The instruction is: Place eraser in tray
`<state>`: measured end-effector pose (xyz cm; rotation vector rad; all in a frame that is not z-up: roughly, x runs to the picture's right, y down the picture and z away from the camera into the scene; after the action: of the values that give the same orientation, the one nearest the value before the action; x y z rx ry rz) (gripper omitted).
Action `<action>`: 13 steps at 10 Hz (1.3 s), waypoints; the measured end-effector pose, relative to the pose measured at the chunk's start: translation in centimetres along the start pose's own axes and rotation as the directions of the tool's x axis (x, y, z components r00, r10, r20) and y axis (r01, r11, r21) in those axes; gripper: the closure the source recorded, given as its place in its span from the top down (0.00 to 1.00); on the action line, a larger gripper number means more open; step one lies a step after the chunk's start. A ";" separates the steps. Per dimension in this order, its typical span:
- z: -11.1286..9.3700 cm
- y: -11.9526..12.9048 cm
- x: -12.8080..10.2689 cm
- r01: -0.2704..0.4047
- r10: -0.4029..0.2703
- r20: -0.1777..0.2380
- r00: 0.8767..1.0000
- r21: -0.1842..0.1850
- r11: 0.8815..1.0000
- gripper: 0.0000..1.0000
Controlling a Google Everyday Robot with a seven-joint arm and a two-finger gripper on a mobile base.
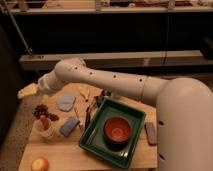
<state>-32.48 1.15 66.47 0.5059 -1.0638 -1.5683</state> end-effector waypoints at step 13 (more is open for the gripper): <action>-26.7 0.5 -1.3 -0.267 0.198 -0.182 0.963 -0.564 0.781 0.80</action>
<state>-10.87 -7.19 53.18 0.0287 -0.4808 -1.5235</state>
